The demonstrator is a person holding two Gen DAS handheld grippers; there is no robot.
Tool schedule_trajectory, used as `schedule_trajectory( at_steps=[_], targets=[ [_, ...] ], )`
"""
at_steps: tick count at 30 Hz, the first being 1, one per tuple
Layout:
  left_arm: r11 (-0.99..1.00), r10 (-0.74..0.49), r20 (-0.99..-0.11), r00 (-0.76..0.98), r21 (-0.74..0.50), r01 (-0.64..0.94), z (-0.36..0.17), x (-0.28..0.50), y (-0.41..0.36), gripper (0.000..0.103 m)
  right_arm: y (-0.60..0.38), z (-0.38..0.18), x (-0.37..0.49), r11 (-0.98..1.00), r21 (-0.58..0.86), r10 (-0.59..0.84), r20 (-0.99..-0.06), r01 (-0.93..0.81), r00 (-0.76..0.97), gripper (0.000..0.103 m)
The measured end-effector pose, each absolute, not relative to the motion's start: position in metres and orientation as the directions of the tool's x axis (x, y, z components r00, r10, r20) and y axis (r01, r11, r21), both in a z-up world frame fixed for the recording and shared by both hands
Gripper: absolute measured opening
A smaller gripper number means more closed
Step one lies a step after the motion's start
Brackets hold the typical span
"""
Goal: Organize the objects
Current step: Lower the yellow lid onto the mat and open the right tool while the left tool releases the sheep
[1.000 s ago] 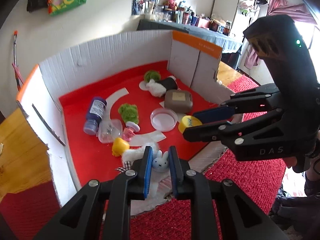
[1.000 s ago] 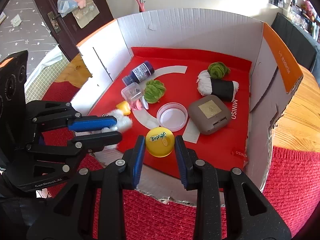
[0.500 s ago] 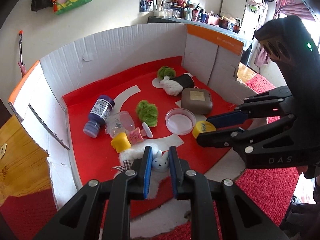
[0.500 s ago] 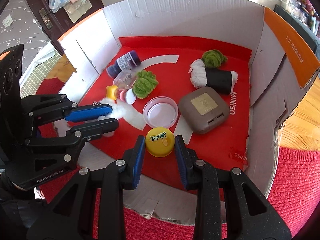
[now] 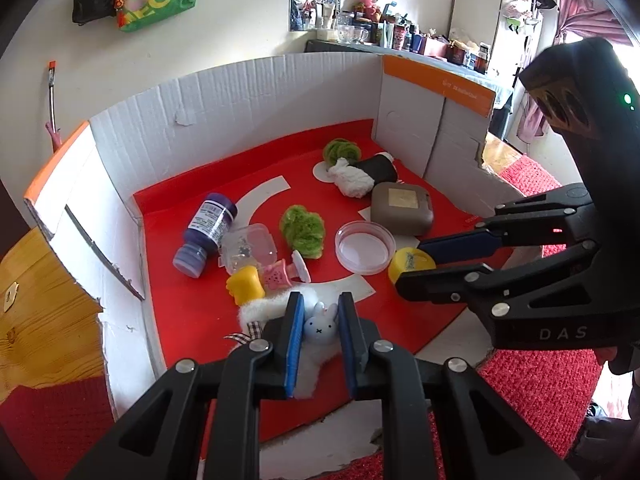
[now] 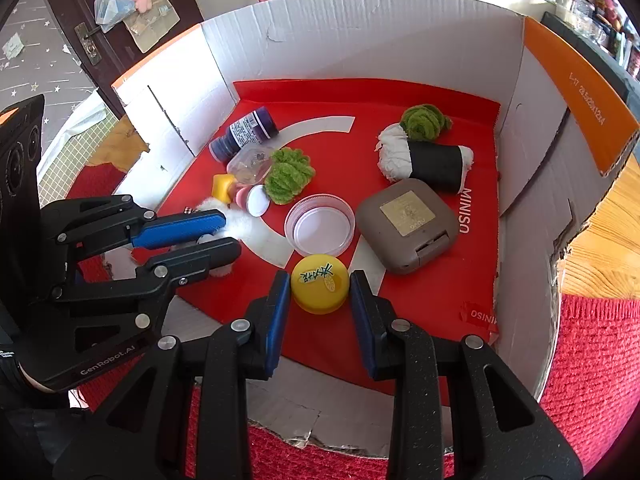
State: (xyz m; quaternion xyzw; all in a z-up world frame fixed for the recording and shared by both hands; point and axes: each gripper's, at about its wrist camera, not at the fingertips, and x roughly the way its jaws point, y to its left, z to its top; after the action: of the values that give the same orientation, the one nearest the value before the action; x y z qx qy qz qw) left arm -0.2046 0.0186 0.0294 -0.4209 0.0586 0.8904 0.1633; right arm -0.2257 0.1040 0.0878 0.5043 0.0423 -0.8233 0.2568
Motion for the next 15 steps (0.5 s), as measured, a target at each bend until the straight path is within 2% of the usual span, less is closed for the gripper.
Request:
schedule_trajectory(
  at_steps=[4, 6, 7, 15],
  targets=[
    [-0.943, 0.233, -0.761, -0.605, -0.024, -0.333, 0.032, -0.202, 0.018, 0.025, 0.104, 0.088, -0.224, -0.863, 0.192, -0.386, -0.848, 0.468, -0.363, 0.033],
    [-0.945, 0.224, -0.756, -0.615, -0.016, -0.326, 0.034, -0.200, 0.018, 0.031, 0.104, 0.089, -0.222, -0.862, 0.194, -0.390, -0.844, 0.468, -0.369, 0.055],
    [-0.949, 0.214, -0.751, -0.625, -0.008, -0.316, 0.036, -0.199, 0.017, 0.033, 0.103, 0.090, -0.221, -0.863, 0.191, -0.391, -0.840, 0.468, -0.377, 0.058],
    [-0.972, 0.155, -0.708, -0.689, 0.014, -0.233, 0.048, -0.189, 0.008, 0.046, 0.109, 0.100, -0.212, -0.869, 0.206, -0.414, -0.800, 0.449, -0.434, 0.058]
  ],
)
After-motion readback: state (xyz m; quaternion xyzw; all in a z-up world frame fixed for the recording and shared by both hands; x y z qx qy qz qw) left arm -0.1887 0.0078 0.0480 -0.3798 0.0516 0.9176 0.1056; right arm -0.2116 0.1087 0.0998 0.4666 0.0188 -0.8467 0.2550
